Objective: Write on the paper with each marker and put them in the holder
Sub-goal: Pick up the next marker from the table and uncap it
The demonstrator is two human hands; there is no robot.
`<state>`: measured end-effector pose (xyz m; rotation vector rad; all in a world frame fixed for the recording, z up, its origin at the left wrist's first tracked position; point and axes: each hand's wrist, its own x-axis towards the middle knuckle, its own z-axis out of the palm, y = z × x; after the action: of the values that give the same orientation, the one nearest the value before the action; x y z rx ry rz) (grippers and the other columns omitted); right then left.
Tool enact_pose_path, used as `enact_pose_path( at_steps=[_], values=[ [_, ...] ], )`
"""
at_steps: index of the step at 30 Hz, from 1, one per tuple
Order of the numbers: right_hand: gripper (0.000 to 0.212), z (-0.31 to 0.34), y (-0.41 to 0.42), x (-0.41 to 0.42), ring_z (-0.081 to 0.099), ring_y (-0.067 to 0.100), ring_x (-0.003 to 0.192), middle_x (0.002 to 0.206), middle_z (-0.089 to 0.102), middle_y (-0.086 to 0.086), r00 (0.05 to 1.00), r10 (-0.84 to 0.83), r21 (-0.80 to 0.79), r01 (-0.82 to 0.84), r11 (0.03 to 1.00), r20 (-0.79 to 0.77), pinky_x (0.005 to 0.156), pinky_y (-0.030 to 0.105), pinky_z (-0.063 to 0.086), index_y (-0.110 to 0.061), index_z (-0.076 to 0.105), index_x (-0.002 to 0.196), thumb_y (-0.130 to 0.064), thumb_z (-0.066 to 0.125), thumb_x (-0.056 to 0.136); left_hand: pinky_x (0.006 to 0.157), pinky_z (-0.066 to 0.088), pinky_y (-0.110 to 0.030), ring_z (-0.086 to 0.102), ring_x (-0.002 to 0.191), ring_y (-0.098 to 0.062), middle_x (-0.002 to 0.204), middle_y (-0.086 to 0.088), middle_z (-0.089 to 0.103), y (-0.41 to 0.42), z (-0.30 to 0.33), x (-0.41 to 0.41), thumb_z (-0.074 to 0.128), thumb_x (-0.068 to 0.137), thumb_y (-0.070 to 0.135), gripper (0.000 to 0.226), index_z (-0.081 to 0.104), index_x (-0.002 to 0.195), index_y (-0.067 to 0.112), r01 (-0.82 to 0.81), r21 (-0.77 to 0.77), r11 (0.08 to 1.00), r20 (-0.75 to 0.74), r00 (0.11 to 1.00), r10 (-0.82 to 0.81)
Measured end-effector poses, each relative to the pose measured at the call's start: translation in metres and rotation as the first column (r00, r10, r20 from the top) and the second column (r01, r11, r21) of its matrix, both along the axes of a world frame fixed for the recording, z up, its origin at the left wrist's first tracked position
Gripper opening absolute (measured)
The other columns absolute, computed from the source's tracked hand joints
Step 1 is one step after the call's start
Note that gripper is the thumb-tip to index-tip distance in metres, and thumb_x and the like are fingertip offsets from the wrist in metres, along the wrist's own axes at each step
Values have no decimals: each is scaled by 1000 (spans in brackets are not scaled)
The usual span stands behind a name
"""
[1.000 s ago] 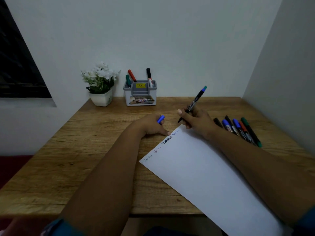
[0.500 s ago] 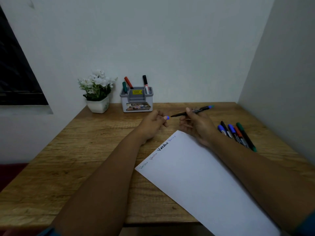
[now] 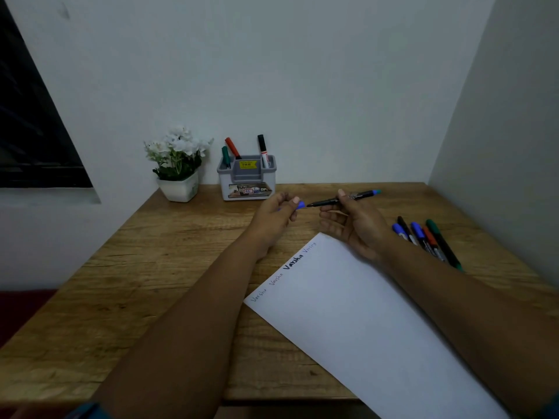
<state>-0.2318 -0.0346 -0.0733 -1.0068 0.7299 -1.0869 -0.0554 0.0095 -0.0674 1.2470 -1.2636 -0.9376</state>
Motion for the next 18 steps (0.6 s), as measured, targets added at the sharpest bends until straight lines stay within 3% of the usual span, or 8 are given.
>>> enact_pose_path(
  at_steps=[6,9,14,16,18],
  values=[
    [23,3,4,-1,69,16,78,86,70,9,998,12,-28,-14,1000,-59,81,37,58,-7,63,95,-29,55,98,46,34,-10,42,44,3,64,2,49,1,1,-2,51,100,21,10,58,95,18,6,1,1000,12,1000,-7],
    [18,4,7,-2,69,14,82,89,71,9,990,48,-77,-59,995,-130,75,30,60,-9,66,93,-26,60,94,44,33,-8,42,42,4,64,1,48,2,1,-3,51,100,18,9,58,95,15,28,18,999,15,999,-28],
    [17,4,13,-5,68,11,87,91,72,1,971,92,-178,-133,975,-221,88,30,55,-20,74,90,-26,73,74,60,44,-8,57,65,5,77,11,63,7,-1,-11,68,90,24,6,65,93,19,88,-79,993,49,995,-84],
    [14,8,13,-9,66,12,77,86,70,2,982,134,-137,-152,979,-134,86,32,56,-19,76,85,-28,71,76,68,46,-10,59,72,6,83,10,65,8,0,-12,72,86,23,6,67,89,22,81,-102,991,19,997,-80],
    [26,13,11,-13,66,12,69,88,71,5,989,151,-60,-150,987,4,77,32,58,-12,73,94,-34,64,84,72,47,-15,59,76,0,86,7,65,8,2,-11,72,86,25,8,69,91,21,53,-93,994,0,999,-53]
  ],
)
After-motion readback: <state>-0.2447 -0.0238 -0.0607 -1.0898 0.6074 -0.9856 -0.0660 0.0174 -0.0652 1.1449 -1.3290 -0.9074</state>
